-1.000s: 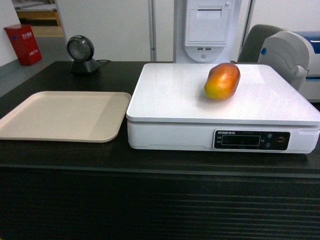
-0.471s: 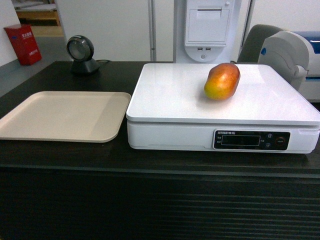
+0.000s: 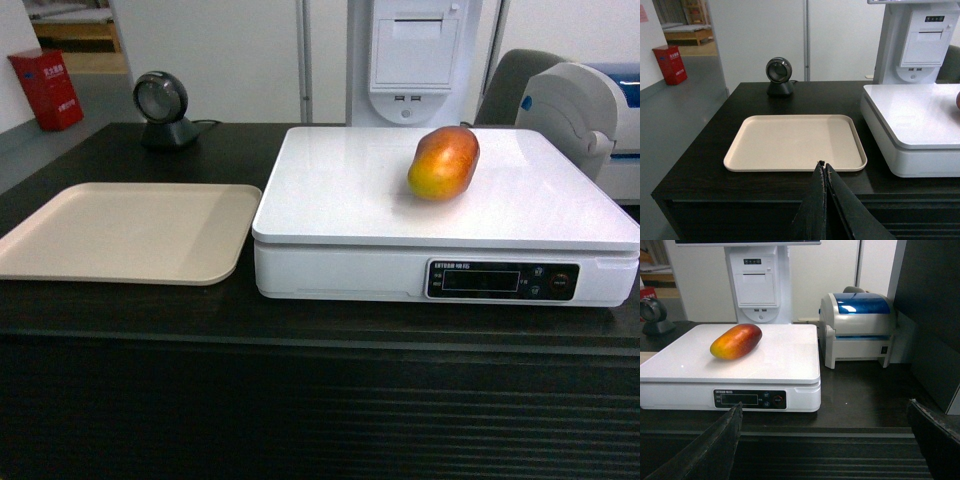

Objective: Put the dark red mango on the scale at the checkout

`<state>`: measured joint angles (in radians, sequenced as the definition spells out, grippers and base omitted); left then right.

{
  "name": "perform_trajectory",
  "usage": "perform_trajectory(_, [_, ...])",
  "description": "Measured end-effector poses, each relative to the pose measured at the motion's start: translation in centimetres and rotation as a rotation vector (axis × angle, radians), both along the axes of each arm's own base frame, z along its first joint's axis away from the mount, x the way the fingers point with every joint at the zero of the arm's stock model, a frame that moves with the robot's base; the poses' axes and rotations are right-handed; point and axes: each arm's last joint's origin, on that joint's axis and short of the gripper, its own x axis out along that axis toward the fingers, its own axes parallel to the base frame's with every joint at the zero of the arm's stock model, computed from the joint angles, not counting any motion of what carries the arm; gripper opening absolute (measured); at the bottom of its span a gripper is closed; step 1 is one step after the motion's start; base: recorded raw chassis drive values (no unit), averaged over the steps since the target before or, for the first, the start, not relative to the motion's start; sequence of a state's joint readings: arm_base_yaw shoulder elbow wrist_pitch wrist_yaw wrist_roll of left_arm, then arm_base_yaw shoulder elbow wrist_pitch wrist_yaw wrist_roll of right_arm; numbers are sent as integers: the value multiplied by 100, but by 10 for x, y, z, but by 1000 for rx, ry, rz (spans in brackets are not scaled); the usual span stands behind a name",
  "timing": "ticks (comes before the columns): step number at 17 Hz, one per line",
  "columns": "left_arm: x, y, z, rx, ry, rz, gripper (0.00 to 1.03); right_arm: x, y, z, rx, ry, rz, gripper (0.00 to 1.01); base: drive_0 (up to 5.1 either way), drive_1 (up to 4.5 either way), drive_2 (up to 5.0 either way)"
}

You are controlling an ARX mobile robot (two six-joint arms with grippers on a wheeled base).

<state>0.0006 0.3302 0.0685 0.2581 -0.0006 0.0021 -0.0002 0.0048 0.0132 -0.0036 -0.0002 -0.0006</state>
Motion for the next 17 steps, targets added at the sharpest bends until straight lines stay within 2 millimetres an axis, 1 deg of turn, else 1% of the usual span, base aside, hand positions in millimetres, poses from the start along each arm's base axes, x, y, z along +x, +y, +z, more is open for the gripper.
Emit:
perform_trajectory(1, [-4,0,-5,0,-1,0,2,0,0,0,0,0,0,98,0,0,0])
perform_trajectory(4, [-7,0,-7,0,-3,0,2,0,0,0,0,0,0,98,0,0,0])
perform_trajectory(5, [-8,0,-9,0,-29,0,2,0,0,0,0,0,0,98,0,0,0])
perform_trajectory(6, [-9,0,-15,0,-5,-2,2,0,0,0,0,0,0,98,0,0,0])
perform_trajectory(13, [-11,0,-14,-1,-16,0,2,0,0,0,0,1,0,98,0,0,0])
perform_trajectory(14, [-16,0,-18,-1,22,1,2,0,0,0,0,0,0,98,0,0,0])
perform_trajectory(15, [-21,0,-19,-1,17,0,2,0,0,0,0,0,0,98,0,0,0])
perform_trajectory(16, [-22,0,-14,-1,-20,0,2,0,0,0,0,0,1,98,0,0,0])
perform_trajectory(17, [-21,0,-18,-2,6,0,2,0,0,0,0,0,0,98,0,0,0])
